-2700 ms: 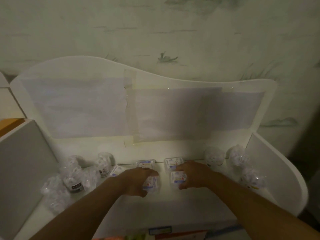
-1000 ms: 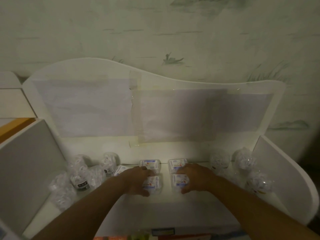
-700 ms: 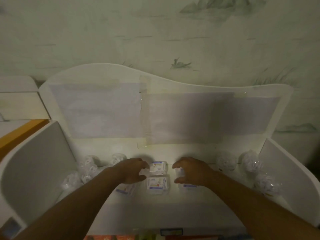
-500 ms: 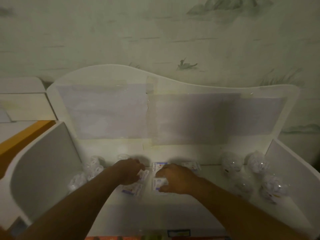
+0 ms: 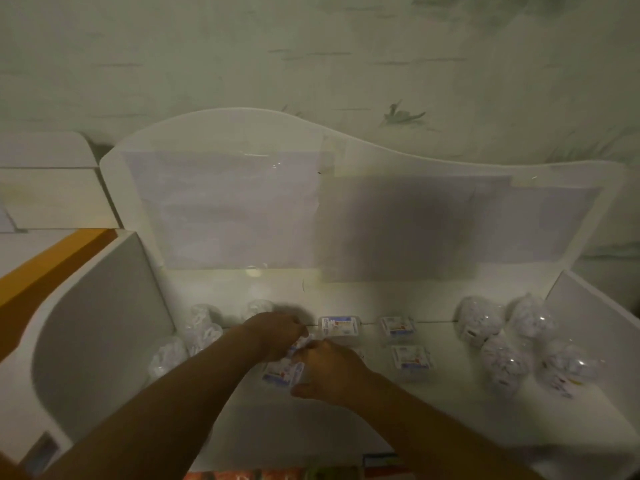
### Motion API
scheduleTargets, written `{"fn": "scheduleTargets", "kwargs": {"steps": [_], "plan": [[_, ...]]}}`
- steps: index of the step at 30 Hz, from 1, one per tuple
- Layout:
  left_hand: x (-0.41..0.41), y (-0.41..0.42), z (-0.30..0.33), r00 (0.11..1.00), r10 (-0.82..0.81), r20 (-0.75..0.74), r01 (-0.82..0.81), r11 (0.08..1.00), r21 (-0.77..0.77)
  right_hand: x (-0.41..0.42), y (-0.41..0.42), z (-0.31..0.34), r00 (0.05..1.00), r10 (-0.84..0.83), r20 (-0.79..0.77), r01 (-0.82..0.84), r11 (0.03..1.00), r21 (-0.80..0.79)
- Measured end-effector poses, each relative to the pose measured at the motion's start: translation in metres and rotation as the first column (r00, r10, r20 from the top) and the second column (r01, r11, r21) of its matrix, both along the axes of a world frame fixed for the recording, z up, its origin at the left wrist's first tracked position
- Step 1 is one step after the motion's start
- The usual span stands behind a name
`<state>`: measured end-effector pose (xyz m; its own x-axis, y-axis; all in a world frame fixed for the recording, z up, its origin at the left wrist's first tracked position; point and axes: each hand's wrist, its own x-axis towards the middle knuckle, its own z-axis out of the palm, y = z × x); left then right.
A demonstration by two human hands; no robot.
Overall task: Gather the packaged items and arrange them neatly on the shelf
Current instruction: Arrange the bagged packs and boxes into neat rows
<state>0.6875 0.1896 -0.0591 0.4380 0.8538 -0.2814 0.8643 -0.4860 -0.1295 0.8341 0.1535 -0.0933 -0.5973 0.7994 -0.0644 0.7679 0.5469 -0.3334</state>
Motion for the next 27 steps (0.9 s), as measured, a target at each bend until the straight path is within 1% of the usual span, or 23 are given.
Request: {"fn": "scheduleTargets", "kwargs": {"steps": [4,9,14,18,22,27], "plan": [[-0.004,0.004,-0.004,0.999,-0.042,0.012,0.042,0.999,0.009,-0.009,-0.005,-0.004,0.998,-0.059,-0.006,0.059,0.997,-0.044],[-0.003,0.005,-0.005,0.998,-0.004,0.069,0.004,1.000,-0.005,-0.011,-0.008,0.001,0.990,0.017,0.142,-0.022,0.999,0.039],[0.001,0.006,-0.011,0.999,0.003,0.044,-0.003,1.000,0.015,-0.015,-0.010,-0.005,0.978,-0.006,0.209,-0.002,0.999,0.038],[0.003,0.007,-0.010,0.998,-0.016,0.055,0.014,0.999,0.031,-0.014,-0.014,-0.008,0.986,-0.035,0.162,0.024,0.997,0.070],[0.003,0.007,-0.001,0.995,-0.034,0.094,0.029,0.998,0.054,-0.005,-0.019,-0.002,0.991,-0.048,0.124,0.045,0.999,0.026],[0.005,0.005,0.021,0.998,-0.061,0.010,0.060,0.994,0.091,0.019,-0.027,0.018,0.995,-0.069,0.070,0.070,0.997,-0.016]]}}
